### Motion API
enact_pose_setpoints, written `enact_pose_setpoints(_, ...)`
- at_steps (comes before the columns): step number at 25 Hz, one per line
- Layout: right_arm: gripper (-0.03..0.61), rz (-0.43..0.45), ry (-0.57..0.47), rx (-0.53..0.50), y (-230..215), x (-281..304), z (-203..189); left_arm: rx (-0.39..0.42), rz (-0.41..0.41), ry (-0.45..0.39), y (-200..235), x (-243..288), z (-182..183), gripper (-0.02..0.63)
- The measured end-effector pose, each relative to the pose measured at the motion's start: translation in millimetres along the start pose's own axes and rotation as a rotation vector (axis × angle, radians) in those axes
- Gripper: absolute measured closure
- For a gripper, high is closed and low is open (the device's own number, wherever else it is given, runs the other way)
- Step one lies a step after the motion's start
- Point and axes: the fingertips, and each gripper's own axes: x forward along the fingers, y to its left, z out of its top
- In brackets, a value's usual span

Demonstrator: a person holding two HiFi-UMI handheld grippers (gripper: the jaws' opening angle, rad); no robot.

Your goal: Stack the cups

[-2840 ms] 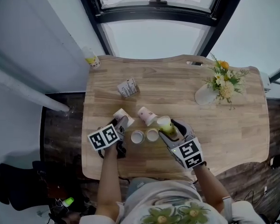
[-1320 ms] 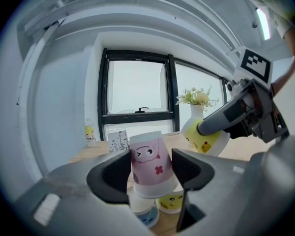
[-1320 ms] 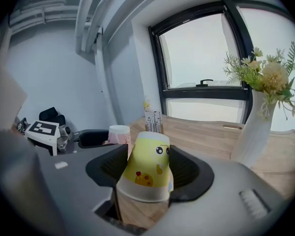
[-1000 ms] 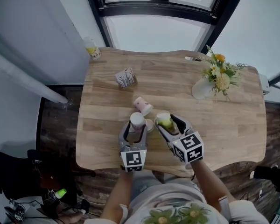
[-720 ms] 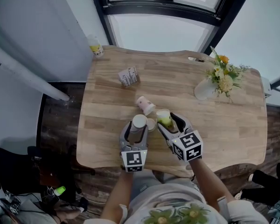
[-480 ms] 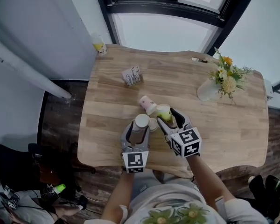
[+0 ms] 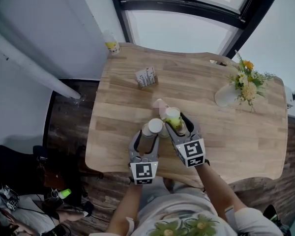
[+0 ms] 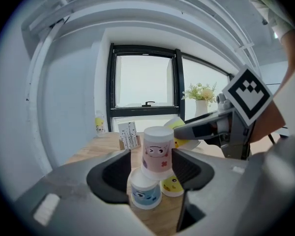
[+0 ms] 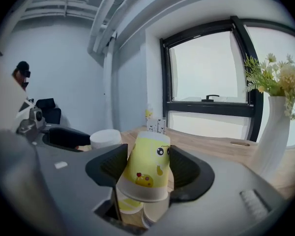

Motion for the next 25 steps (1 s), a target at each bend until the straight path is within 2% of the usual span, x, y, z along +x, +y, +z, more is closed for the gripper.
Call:
enact_pose_setpoints(6, 0.318, -0.025, 0.043, -0.111, 7.5, -9.6, -13.5, 0.004, 0.006, 0.017, 2.2, -4.2, -4.4, 0.342)
enact_pose_setpoints(12, 0.337, -0.029, 0.058, -0.171, 13.9, -21.7, -21.3, -0.002, 0.005, 0.024, 3.8, -3.7, -5.9, 0.341)
enact_pose_setpoints(21, 0.339, -0.007, 0.112, -0.169, 17.1, -31.4, -37.8, -0.003, -0.007, 0.025, -3.5, -5.5, -3.4, 0.342)
enact_pose_setpoints(25, 0.308, 0.016, 0.124, -0.138, 16.3, -35.5, -37.3, -0.015, -0.009, 0.020, -3.4, -8.4, -0.5, 0.342)
